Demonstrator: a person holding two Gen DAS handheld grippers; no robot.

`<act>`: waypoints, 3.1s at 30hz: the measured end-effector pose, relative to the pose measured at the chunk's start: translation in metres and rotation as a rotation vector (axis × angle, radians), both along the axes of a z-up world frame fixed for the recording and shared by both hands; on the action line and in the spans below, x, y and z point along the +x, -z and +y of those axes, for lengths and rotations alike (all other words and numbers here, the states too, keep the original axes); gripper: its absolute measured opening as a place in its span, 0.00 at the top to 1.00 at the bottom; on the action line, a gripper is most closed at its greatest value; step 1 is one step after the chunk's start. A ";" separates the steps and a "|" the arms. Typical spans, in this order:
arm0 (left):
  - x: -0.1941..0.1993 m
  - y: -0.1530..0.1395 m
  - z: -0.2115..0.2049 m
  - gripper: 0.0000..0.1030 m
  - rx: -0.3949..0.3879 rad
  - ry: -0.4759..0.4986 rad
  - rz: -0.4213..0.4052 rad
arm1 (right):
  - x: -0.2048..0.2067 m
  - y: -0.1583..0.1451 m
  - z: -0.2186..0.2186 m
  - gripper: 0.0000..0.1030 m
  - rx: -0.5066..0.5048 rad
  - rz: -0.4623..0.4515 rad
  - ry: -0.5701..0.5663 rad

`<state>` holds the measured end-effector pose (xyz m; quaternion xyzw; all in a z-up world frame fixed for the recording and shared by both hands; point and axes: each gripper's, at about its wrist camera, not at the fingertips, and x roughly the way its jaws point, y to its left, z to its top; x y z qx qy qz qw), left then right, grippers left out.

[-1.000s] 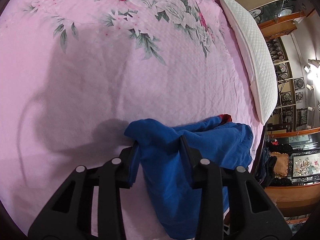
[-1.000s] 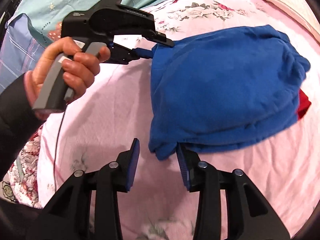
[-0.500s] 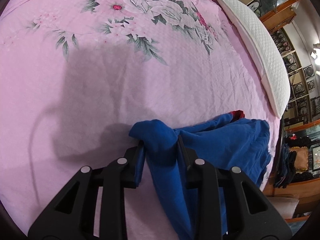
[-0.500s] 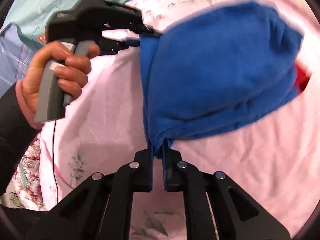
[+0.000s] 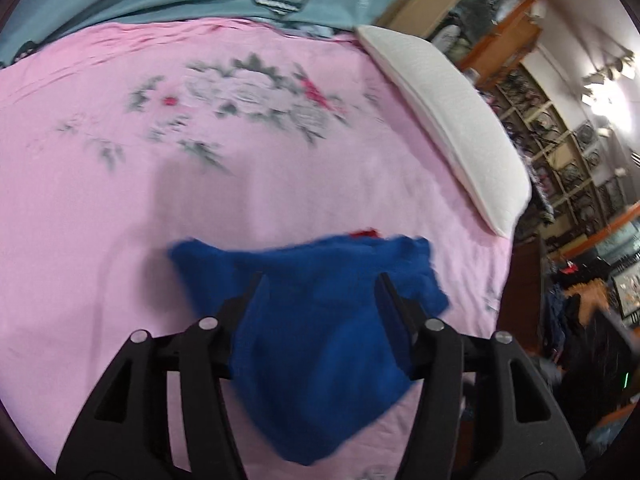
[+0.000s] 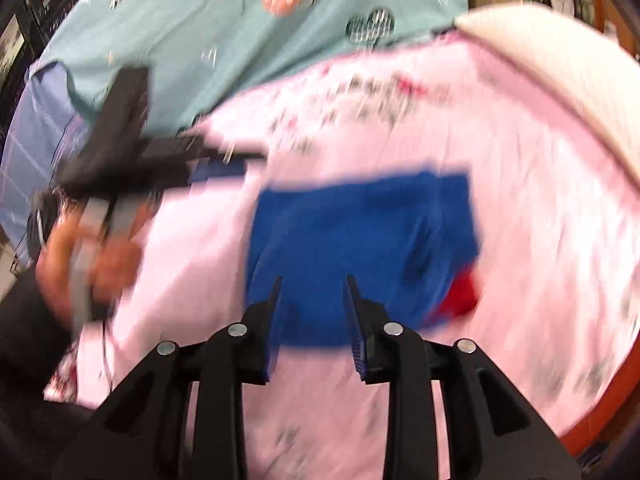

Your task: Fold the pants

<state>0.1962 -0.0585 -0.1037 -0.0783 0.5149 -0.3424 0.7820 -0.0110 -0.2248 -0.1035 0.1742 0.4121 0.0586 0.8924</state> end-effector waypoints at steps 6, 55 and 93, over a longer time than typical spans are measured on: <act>-0.046 0.047 -0.036 0.43 0.084 0.023 0.080 | 0.051 0.034 -0.040 0.71 -0.023 0.042 -0.044; -0.084 0.061 0.119 0.19 0.234 -0.532 0.213 | -0.023 0.020 0.082 0.61 -0.463 -0.138 -0.917; -0.080 0.078 0.083 0.12 -0.264 -0.398 0.497 | -0.015 0.039 0.096 0.85 -0.748 -0.287 -0.848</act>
